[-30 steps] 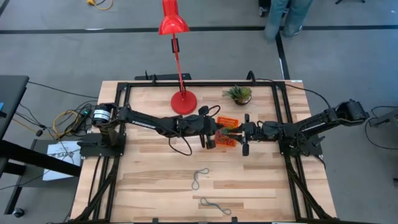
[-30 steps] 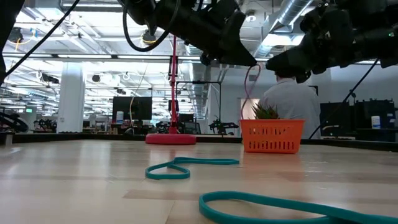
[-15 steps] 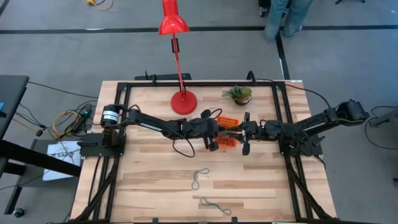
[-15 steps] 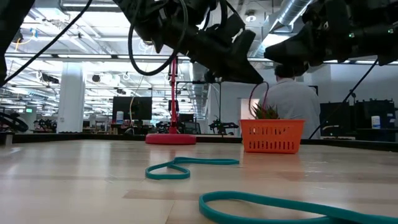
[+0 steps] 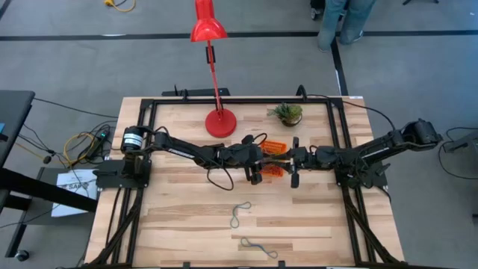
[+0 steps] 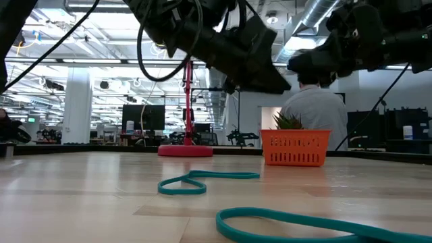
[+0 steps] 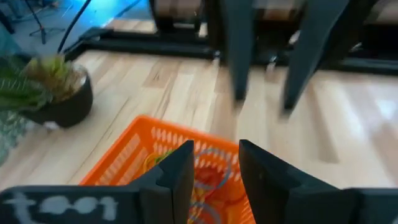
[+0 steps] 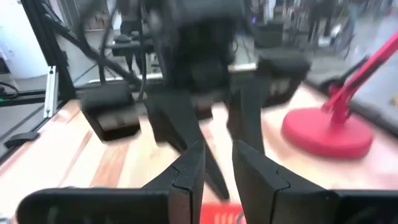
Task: Pick and place items into bin
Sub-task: Put the top blue rubberband into the orange basket, then put the blue rubberband into the orange basket
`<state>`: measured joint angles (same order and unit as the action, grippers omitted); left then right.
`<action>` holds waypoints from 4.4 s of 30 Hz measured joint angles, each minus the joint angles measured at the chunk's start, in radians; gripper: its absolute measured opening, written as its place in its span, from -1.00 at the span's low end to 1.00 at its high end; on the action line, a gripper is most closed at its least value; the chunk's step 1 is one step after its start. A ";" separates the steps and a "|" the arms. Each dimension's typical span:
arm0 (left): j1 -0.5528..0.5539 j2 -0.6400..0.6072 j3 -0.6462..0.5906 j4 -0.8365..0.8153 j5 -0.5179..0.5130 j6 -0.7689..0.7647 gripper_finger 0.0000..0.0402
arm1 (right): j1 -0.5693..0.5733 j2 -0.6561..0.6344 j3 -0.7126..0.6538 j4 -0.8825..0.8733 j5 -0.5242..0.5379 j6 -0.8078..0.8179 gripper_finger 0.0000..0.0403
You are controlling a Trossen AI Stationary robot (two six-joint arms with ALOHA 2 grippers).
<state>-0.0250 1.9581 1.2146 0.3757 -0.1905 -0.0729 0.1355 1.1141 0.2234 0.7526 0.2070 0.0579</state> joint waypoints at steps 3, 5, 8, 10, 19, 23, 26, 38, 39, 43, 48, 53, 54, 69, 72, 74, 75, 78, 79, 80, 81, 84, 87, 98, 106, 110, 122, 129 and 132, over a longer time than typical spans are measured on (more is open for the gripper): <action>-0.012 -0.021 0.017 -0.005 -0.001 0.000 -0.41 | 0.007 0.018 0.000 -0.013 -0.001 0.071 -0.62; -0.021 -0.044 0.023 -0.017 -0.005 0.000 -0.41 | 0.009 0.031 0.002 -0.007 -0.007 0.072 -0.62; -0.037 -0.136 0.026 -0.112 -0.019 0.032 -0.41 | 0.035 0.033 -0.001 -0.021 0.001 0.079 -0.62; -0.050 -0.217 0.029 -0.223 -0.031 0.052 -0.41 | 0.070 0.032 0.000 -0.019 0.002 0.100 -0.62; -0.135 -0.623 0.028 -0.657 -0.188 0.051 -0.41 | 0.260 0.200 0.221 -0.206 0.112 0.094 -0.62; -0.212 -0.737 0.027 -0.786 -0.268 -0.017 -0.41 | 0.303 0.384 0.380 -0.299 0.105 0.090 -0.62; -0.291 -0.774 0.027 -0.878 -0.378 -0.076 -0.41 | 0.320 0.509 0.495 -0.331 0.104 0.070 -0.62; -0.598 -0.780 -0.174 -0.958 -0.761 -0.444 -0.41 | 0.305 0.848 0.812 -0.526 0.017 0.065 -0.62; -0.616 -0.780 -0.199 -0.953 -0.780 -0.479 -0.41 | 0.298 0.862 0.826 -0.535 0.016 0.067 -0.62; -0.675 -0.780 -0.281 -0.924 -0.829 -0.614 -0.41 | 0.268 0.906 0.865 -0.567 -0.030 0.074 -0.62; -0.726 -0.780 -0.354 -0.892 -0.866 -0.700 -0.41 | 0.235 0.937 0.878 -0.566 -0.082 0.123 -0.62; -0.743 -0.780 -0.378 -0.875 -0.869 -0.743 -0.41 | 0.211 0.939 0.878 -0.582 -0.118 0.126 -0.62; -0.743 -0.780 -0.379 -0.875 -0.870 -0.749 -0.41 | 0.208 0.939 0.878 -0.584 -0.120 0.127 -0.62; -0.742 -0.780 -0.380 -0.874 -0.895 -0.760 -0.41 | 0.202 1.007 0.883 -0.543 -0.104 0.153 -0.65; -0.742 -0.780 -0.380 -0.873 -0.896 -0.760 -0.41 | 0.203 1.003 0.883 -0.544 -0.104 0.154 -0.82; -0.742 -0.780 -0.380 -0.874 -0.896 -0.761 -0.41 | 0.204 1.003 0.883 -0.545 -0.106 0.154 -0.95; -0.742 -0.780 -0.380 -0.873 -0.896 -0.761 -0.41 | 0.205 0.996 0.883 -0.546 -0.106 0.155 -0.95; -0.742 -0.780 -0.380 -0.873 -0.897 -0.761 -0.41 | 0.214 0.965 0.879 -0.571 -0.104 0.155 -0.96; -0.742 -0.780 -0.380 -0.873 -0.897 -0.761 -0.41 | 0.216 0.948 0.877 -0.588 -0.103 0.153 -0.98; -0.742 -0.780 -0.380 -0.874 -0.897 -0.761 -0.41 | 0.217 0.922 0.873 -0.629 -0.106 0.150 -0.99; -0.742 -0.780 -0.380 -0.874 -0.897 -0.761 -0.41 | 0.218 0.891 0.869 -0.661 -0.108 0.149 -0.98; -0.742 -0.780 -0.380 -0.874 -0.897 -0.761 -0.41 | 0.217 0.780 0.875 -0.743 -0.085 0.161 -0.99; -0.742 -0.780 -0.380 -0.874 -0.898 -0.761 -0.41 | 0.215 0.667 0.875 -0.853 -0.027 0.162 -0.99; -0.742 -0.780 -0.380 -0.871 -0.896 -0.762 -0.41 | 0.188 0.309 0.878 -1.330 0.283 0.245 -1.00; -0.742 -0.780 -0.380 -0.871 -0.896 -0.762 -0.41 | 0.077 0.283 0.752 -1.461 0.301 0.388 -1.00; -0.742 -0.780 -0.380 -0.871 -0.895 -0.762 -0.41 | 0.024 0.313 0.643 -1.316 0.250 0.381 -1.00; -0.742 -0.780 -0.380 -0.875 -0.892 -0.761 -0.41 | -0.053 0.381 0.568 -1.146 0.211 0.379 -0.84; -0.742 -0.780 -0.380 -0.879 -0.893 -0.761 -0.41 | -0.051 0.362 0.568 -1.055 0.140 0.327 -0.64; -0.742 -0.780 -0.380 -0.882 -0.893 -0.761 -0.41 | -0.045 0.362 0.568 -1.031 0.058 0.330 -0.60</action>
<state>-0.7673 1.1782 0.8349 -0.5060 -1.0831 -0.8335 0.0904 1.4766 0.7918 -0.2783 0.2653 0.3880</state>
